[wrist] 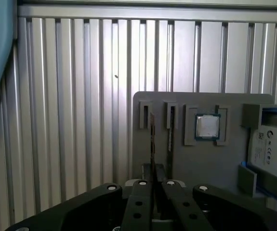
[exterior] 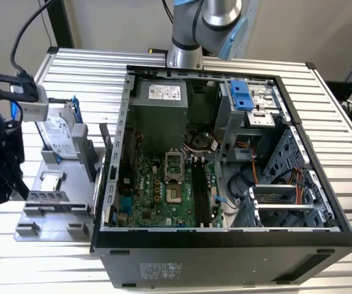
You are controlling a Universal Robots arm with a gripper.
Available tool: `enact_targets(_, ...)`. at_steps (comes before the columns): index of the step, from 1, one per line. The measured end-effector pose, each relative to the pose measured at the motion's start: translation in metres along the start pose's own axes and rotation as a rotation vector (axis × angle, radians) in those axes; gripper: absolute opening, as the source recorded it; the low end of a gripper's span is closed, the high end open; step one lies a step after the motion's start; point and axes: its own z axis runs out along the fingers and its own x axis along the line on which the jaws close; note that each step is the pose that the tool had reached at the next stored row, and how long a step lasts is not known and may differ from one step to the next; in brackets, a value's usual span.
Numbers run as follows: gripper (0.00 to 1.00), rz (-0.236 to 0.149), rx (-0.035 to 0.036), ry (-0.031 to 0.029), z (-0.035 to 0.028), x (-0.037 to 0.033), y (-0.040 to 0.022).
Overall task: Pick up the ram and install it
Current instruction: 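Pick up the ram and move it above insertion slot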
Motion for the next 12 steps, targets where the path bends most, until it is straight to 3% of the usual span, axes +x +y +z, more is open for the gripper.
enact_targets(12,0.0,0.0,0.0,0.0,-0.0118,-0.0004,0.0)
